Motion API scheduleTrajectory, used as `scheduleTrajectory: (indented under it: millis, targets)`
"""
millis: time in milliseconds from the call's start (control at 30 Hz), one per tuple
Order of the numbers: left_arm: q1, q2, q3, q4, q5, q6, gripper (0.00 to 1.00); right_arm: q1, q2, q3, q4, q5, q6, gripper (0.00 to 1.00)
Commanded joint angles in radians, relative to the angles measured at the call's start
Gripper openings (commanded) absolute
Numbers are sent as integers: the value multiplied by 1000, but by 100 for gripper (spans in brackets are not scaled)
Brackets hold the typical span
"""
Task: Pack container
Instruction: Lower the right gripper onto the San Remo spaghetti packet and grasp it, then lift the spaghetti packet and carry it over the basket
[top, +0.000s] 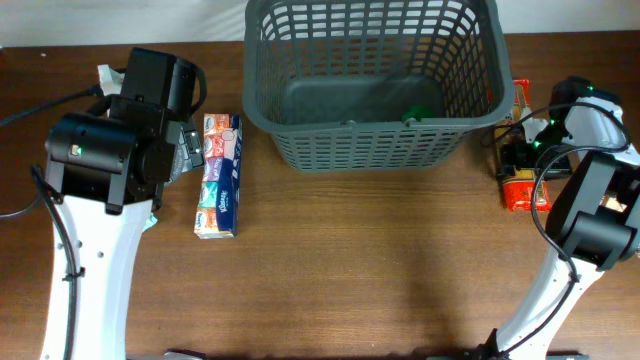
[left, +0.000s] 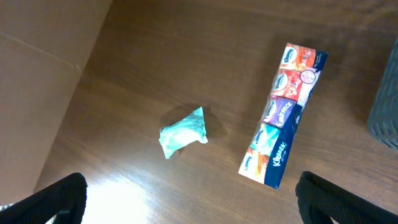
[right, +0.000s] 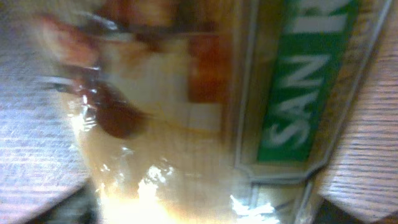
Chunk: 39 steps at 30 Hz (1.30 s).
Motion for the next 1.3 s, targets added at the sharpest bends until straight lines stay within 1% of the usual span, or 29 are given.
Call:
scheduleTrajectory:
  millis: [0,33,100,333,467,667,867,900,1000,1033,1100,1133,1267]
  targets:
    - [5,-6,3,3,0,-12,99,3,14,-19,11,-76,5,13]
    - [5,-6,3,3,-1,-12,100,3,14,-19,11,-76,20,4]
    - [5,-6,3,3,-1,-12,99,3,14,-19,19,-77,76,4]
    - [5,-6,3,3,-1,-12,100,3,14,5,19,-77,184,4]
    - [5,-6,3,11,-1,-12,100,2,13,108,-32,-84,226,4]
    - [5,-6,3,11,-1,-12,99,-6,12,382,-154,-99,249,4]
    - [5,-6,3,9,0,-12,100,-34,12,754,-306,-103,270,4]
    - [5,-6,3,10,0,-13,100,-37,12,838,-343,-103,270,4]
    - [5,-6,3,17,0,-12,100,-35,12,995,-418,-111,270,4]
    - [5,-6,3,22,0,-13,100,-34,12,1065,-450,-135,270,4]
    - [5,-6,3,26,0,-13,100,-30,11,1148,-481,-187,270,4]
    - [5,-6,3,25,0,-13,99,-29,7,1229,-505,-259,271,4]
    - [5,-6,3,24,1,-13,99,-29,-12,1356,-512,-391,312,4]
